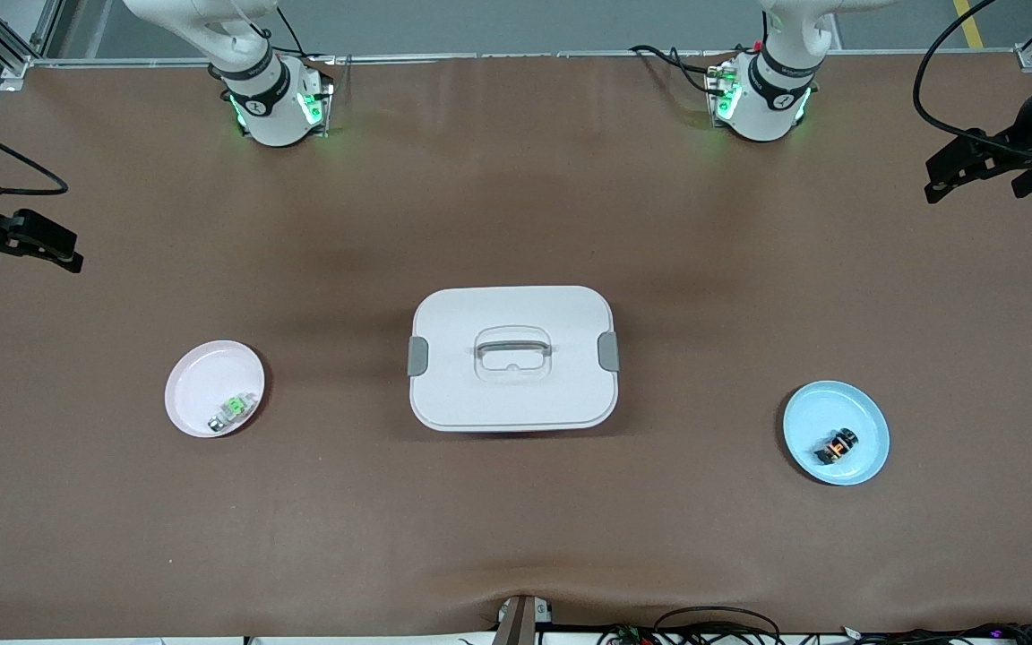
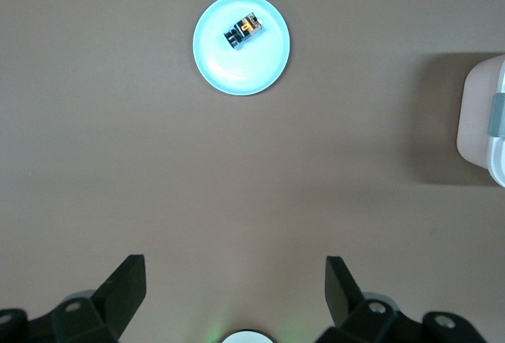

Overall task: Transfer orange switch to right arm and place
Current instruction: 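Move the left gripper toward the light blue plate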

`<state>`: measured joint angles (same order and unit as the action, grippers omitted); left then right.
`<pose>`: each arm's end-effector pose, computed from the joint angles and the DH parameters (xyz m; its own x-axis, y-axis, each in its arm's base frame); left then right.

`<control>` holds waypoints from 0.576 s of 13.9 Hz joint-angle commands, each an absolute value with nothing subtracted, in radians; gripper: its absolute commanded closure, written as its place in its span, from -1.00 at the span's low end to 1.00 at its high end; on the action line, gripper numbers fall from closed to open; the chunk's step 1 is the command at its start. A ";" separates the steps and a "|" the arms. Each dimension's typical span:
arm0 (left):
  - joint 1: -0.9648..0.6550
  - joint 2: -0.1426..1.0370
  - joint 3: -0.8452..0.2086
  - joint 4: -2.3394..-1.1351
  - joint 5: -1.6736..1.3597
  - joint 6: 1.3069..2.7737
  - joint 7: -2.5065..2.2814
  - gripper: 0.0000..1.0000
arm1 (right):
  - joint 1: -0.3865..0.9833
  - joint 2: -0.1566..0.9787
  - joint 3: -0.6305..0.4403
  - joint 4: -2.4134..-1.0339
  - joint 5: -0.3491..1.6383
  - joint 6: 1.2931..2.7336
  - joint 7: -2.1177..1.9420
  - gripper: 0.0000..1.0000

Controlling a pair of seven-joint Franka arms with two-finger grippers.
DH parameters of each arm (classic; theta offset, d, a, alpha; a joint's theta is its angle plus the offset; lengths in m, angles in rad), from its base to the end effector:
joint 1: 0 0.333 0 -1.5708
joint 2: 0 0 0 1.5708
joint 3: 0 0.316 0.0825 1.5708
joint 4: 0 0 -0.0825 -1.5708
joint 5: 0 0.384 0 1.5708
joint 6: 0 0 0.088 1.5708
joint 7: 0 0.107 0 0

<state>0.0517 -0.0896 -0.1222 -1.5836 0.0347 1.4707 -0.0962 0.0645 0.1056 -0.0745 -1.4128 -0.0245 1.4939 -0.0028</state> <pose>0.5149 -0.0356 0.6576 0.9994 0.0298 -0.0194 0.0289 -0.9985 -0.0476 0.5797 -0.0060 0.6321 0.9997 -0.0089 -0.0243 -0.0081 -0.9994 0.0322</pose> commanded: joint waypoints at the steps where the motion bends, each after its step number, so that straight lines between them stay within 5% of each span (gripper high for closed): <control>1: 0.051 -0.081 -0.120 -1.563 0.028 1.463 -0.083 -1.00 | 0.054 0.087 -0.067 -1.424 -0.020 1.488 -0.014 -1.00; 8: 0.057 -0.008 -0.115 -1.517 0.034 1.465 -0.083 -1.00 | 0.011 0.086 -0.069 -1.424 0.091 1.476 0.001 -1.00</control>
